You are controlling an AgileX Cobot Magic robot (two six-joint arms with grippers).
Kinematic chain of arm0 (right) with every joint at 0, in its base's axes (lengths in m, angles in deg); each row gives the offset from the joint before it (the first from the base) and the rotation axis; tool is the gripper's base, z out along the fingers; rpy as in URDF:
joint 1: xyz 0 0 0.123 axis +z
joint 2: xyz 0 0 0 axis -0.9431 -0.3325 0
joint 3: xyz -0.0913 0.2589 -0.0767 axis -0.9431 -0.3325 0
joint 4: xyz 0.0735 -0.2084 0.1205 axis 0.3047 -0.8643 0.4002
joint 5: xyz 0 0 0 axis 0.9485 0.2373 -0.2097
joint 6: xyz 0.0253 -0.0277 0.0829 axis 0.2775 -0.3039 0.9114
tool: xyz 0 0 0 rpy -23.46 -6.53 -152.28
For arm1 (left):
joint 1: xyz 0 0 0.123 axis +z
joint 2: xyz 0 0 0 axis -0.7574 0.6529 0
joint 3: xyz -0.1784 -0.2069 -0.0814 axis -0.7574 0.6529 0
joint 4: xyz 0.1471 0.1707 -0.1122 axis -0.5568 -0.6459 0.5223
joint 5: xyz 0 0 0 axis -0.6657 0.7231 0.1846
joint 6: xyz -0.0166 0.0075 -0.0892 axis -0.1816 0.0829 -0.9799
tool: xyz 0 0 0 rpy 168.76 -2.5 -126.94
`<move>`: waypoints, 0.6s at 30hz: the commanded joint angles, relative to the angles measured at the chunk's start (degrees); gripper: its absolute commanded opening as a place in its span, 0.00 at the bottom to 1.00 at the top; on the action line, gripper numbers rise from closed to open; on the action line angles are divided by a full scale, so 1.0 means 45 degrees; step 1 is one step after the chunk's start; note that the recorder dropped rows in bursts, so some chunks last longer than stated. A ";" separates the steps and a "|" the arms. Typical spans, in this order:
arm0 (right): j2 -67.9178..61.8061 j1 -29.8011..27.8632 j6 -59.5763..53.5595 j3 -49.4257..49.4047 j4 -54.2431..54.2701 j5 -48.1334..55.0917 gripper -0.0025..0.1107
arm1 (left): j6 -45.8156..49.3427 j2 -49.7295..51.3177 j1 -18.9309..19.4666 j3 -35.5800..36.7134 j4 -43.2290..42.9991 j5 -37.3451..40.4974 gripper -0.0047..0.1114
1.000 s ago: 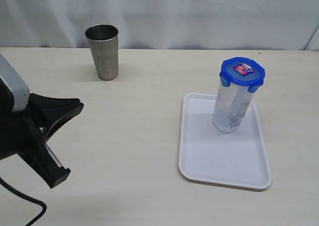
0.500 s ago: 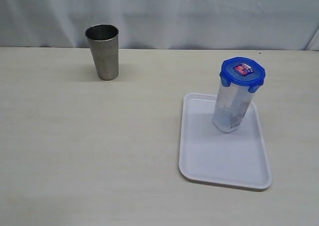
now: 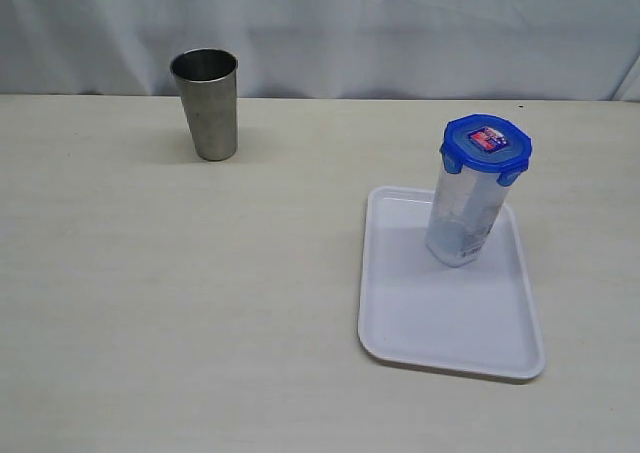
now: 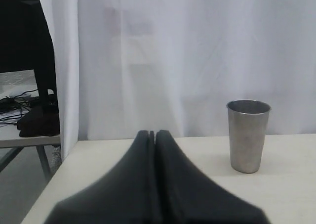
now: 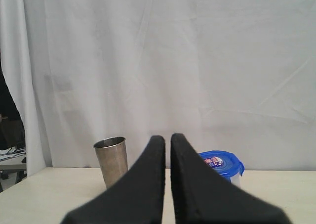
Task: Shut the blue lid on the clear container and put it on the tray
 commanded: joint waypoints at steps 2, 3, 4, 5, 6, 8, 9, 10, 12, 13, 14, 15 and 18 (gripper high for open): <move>0.0070 0.0005 -0.0109 -0.0042 0.0015 0.0028 0.06 | -0.0133 -0.0824 0.0021 0.0031 -0.0004 0.0213 0.04; 0.0070 0.0005 -0.0109 -0.0042 0.0015 0.0028 0.06 | -0.0133 -0.1091 0.0021 0.0031 -0.0004 0.0298 0.04; 0.0070 0.0005 -0.0109 -0.0042 0.0015 0.0028 0.06 | -0.0133 -0.1292 0.0021 0.0031 -0.0004 0.0421 0.04; 0.0070 0.0005 -0.0109 -0.0042 0.0015 0.0028 0.06 | -0.0165 -0.1400 0.0021 0.0031 -0.0004 0.0532 0.04; 0.0070 0.0005 -0.0109 -0.0042 0.0015 0.0028 0.06 | -0.0165 -0.1653 0.0021 0.0031 0.0022 0.0765 0.04; 0.0070 0.0005 -0.0109 -0.0042 0.0015 0.0028 0.06 | -0.0437 -0.1769 0.0021 0.0031 0.0022 0.0907 0.04; 0.0070 0.0005 -0.0109 -0.0042 0.0015 0.0028 0.06 | -0.0532 -0.1769 0.0021 0.0031 0.0022 0.0907 0.04; 0.0070 0.0005 -0.0109 -0.0042 0.0015 0.0028 0.06 | -0.0837 -0.1769 0.0021 0.0031 0.0022 0.0907 0.04; 0.0070 0.0005 -0.0109 -0.0042 0.0015 0.0028 0.06 | -0.0954 -0.1769 0.0021 0.0031 0.0022 0.0884 0.04; 0.0070 0.0005 -0.0109 -0.0042 0.0015 0.0028 0.06 | -0.1120 -0.1769 0.0021 0.0031 0.0022 0.0884 0.04; 0.0070 0.0005 -0.0109 -0.0042 0.0015 0.0028 0.06 | -0.1120 -0.1769 0.0021 0.0031 0.0022 0.0884 0.04; 0.0070 0.0005 -0.0109 -0.0042 0.0015 0.0028 0.06 | -0.1120 -0.1769 0.0021 0.0031 0.0022 0.0884 0.04; 0.0070 0.0005 -0.0109 -0.0042 0.0015 0.0028 0.06 | -0.1120 -0.1769 0.0021 0.0031 0.0022 0.0884 0.04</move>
